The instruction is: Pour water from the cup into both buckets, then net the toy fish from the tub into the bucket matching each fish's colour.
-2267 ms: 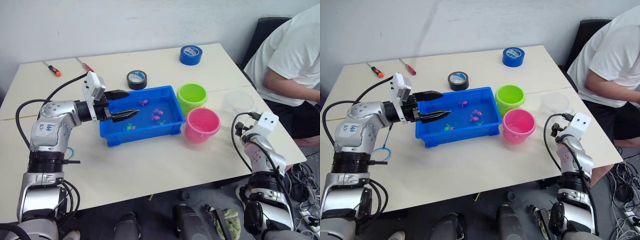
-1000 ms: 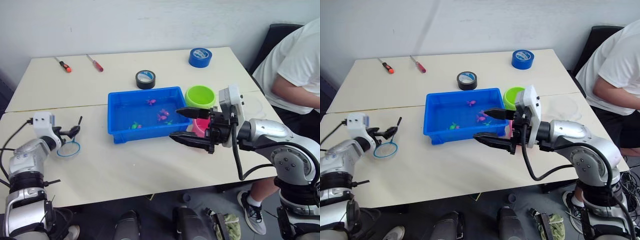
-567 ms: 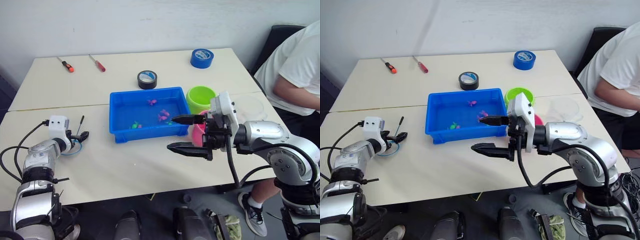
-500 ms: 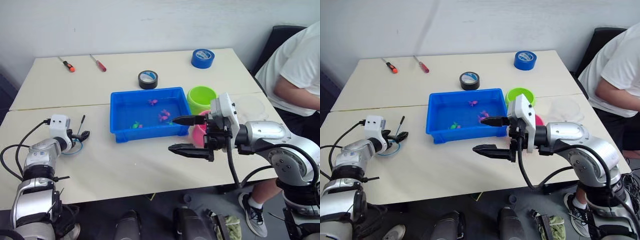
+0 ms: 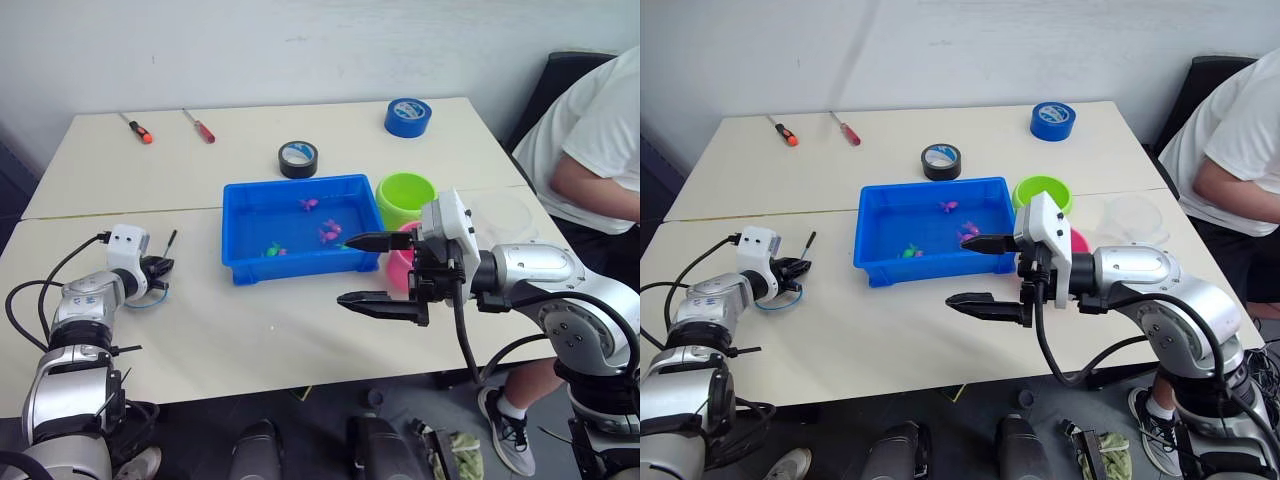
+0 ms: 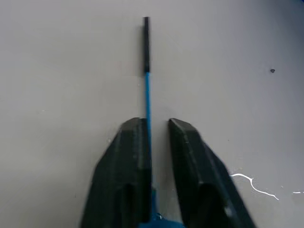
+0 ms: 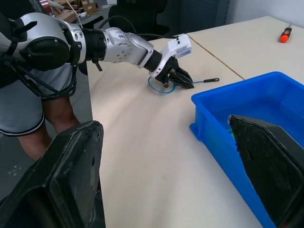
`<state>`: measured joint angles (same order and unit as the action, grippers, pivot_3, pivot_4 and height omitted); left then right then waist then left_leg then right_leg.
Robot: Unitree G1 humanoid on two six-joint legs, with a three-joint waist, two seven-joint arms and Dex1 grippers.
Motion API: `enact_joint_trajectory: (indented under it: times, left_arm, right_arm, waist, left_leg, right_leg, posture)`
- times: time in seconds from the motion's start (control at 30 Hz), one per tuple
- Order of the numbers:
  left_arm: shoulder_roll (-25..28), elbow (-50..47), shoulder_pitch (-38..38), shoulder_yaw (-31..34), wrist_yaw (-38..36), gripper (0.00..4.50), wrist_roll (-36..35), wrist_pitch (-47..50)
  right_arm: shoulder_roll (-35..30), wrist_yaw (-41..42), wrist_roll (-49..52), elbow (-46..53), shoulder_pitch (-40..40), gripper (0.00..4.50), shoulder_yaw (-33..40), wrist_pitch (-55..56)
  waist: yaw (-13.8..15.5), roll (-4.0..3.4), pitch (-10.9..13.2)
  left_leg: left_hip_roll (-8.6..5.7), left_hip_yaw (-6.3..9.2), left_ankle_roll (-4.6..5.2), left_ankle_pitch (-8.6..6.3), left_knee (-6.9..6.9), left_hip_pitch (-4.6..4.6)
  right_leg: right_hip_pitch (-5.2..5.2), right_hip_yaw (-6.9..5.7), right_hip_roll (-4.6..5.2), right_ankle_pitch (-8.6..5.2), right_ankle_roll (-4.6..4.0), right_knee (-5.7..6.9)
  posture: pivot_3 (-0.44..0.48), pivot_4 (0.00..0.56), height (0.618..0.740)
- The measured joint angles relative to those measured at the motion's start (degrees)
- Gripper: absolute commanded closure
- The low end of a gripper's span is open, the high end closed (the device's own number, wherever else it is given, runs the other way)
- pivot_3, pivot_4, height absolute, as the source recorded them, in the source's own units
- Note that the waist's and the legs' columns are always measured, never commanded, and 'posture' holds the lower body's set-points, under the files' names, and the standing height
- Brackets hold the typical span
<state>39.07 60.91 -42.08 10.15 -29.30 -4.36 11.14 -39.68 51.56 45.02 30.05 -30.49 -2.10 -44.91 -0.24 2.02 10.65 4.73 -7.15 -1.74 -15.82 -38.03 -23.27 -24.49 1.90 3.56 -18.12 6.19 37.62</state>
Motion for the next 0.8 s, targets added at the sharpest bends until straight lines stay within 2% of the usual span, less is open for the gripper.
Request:
enact_joint_trajectory:
  times: [0.6,0.8]
  left_arm:
    - [0.03,0.51,-0.15,-0.01,0.44,4.43,0.19,-0.62]
    - [0.13,0.50,-0.14,-0.14,0.47,4.43,0.22,-1.01]
  right_arm:
    - [1.12,-1.59,-3.30,0.03,-0.07,0.00,-0.02,2.59]
    - [2.28,-2.44,-7.00,0.04,0.64,0.00,-2.72,5.07]
  waist:
    - [-0.01,0.00,0.00]
    - [-0.03,0.00,0.00]
  left_leg:
    - [0.00,0.00,0.00,0.00,0.00,0.00]
    - [0.00,-0.01,0.00,0.00,0.00,0.00]
  right_leg:
    - [0.00,0.00,-0.01,0.00,0.00,0.00]
    - [0.00,0.00,-0.01,0.00,0.00,0.00]
  posture:
    - [0.000,0.150,0.731]
    - [0.000,0.150,0.731]
